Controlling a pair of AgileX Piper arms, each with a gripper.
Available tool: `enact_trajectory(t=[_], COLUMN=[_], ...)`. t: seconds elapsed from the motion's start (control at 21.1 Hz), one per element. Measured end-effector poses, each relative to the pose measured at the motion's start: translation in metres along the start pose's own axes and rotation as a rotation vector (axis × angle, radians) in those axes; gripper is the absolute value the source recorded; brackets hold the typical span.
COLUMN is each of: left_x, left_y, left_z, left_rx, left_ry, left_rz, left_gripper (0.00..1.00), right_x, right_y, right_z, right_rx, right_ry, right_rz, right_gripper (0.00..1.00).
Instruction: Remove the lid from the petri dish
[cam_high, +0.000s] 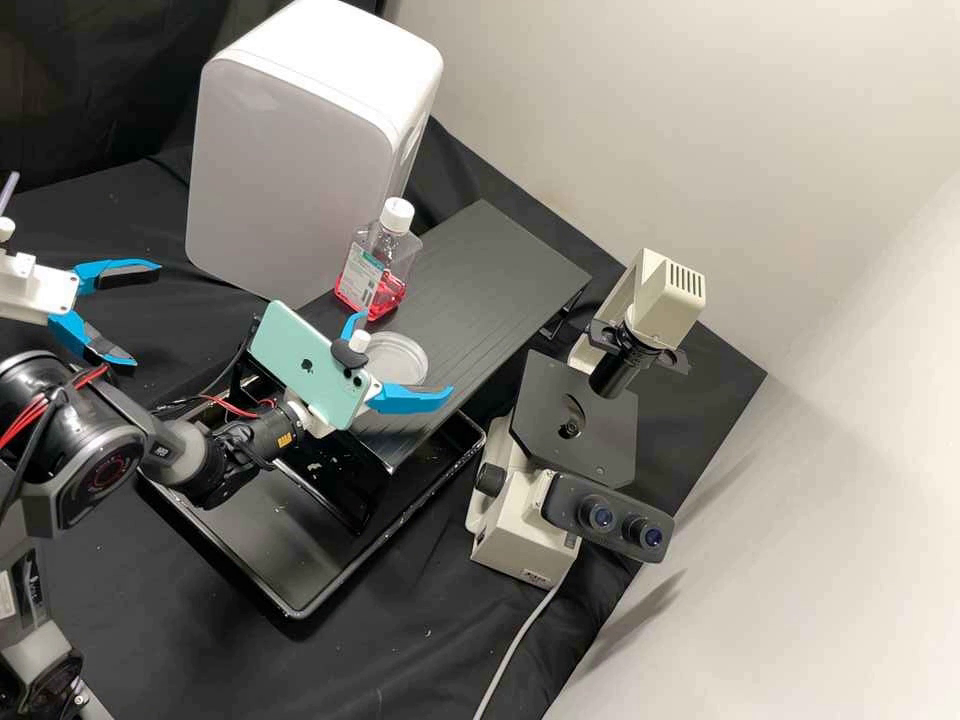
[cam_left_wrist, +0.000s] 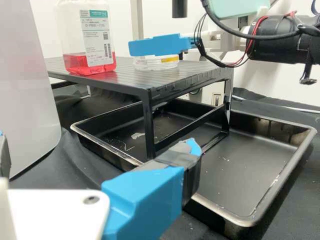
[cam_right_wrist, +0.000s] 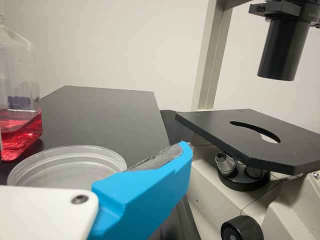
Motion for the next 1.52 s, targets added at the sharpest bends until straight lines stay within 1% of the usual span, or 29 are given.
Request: enact_trajectory(t=[0.19, 0.85, 0.9, 0.95, 1.0, 1.09, 1.52], left_x=[0.0000, 0.0001, 0.0001, 0.0001, 0.0001, 0.0001, 0.0004], left_y=[0.0000, -0.0001, -0.0001, -0.0001, -0.0001, -0.0001, -0.0004], left_z=[0.0000, 0.0005, 0.0005, 0.0005, 0.0005, 0.0005, 0.0022], left_rx=[0.000, 0.000, 0.000, 0.000, 0.000, 0.000, 0.001], left_ry=[0.000, -0.002, -0.002, -0.002, -0.002, -0.002, -0.010], left_rz=[0.000, -0.001, -0.001, -0.001, -0.001, -0.001, -0.002], left_gripper=[1.00, 1.00, 1.00, 1.00, 1.00, 1.00, 1.00], right_x=[0.0012, 0.0012, 0.0012, 0.0012, 0.0012, 0.0012, 0.0015], right_y=[-0.0075, -0.0076, -0.0076, -0.0076, -0.0077, -0.0077, -0.0060], right_z=[0.0020, 0.0021, 0.0021, 0.0021, 0.0020, 0.0020, 0.0038], right_rx=[-0.002, -0.002, -0.002, 0.003, 0.015, 0.027, 0.024], right_ry=[-0.007, -0.007, -0.007, -0.007, -0.006, -0.006, -0.011], right_rz=[-0.025, -0.025, -0.025, -0.025, -0.026, -0.026, -0.022], right_gripper=[1.00, 1.00, 0.00, 0.00, 0.00, 0.00, 0.00])
